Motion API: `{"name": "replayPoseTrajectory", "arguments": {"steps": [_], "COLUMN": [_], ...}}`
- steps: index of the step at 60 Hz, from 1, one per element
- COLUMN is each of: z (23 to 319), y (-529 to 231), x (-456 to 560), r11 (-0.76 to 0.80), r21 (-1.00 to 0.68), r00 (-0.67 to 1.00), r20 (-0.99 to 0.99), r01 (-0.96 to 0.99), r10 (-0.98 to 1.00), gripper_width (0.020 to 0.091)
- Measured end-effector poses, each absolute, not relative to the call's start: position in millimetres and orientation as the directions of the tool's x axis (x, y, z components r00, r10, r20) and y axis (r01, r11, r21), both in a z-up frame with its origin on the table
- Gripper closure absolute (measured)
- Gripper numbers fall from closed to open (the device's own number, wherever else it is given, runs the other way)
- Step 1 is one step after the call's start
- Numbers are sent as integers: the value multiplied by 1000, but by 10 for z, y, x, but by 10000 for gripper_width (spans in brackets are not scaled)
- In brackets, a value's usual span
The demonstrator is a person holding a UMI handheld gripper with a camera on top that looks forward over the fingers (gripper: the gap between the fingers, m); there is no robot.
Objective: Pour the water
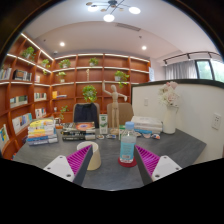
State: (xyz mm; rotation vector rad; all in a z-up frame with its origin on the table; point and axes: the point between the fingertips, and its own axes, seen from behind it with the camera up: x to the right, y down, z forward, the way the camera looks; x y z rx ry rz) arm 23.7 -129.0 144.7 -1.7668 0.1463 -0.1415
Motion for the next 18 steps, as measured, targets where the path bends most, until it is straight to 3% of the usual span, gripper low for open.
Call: {"name": "replayPoseTrajectory", "arguments": {"steps": [18], "z": [1582], "y": [-1488], "x": [-334], "r11": [-177], "r21": [-983], "r00": [998], "r20": [50], "r01": [42], "r10": [-42], "gripper_width": [276]}}
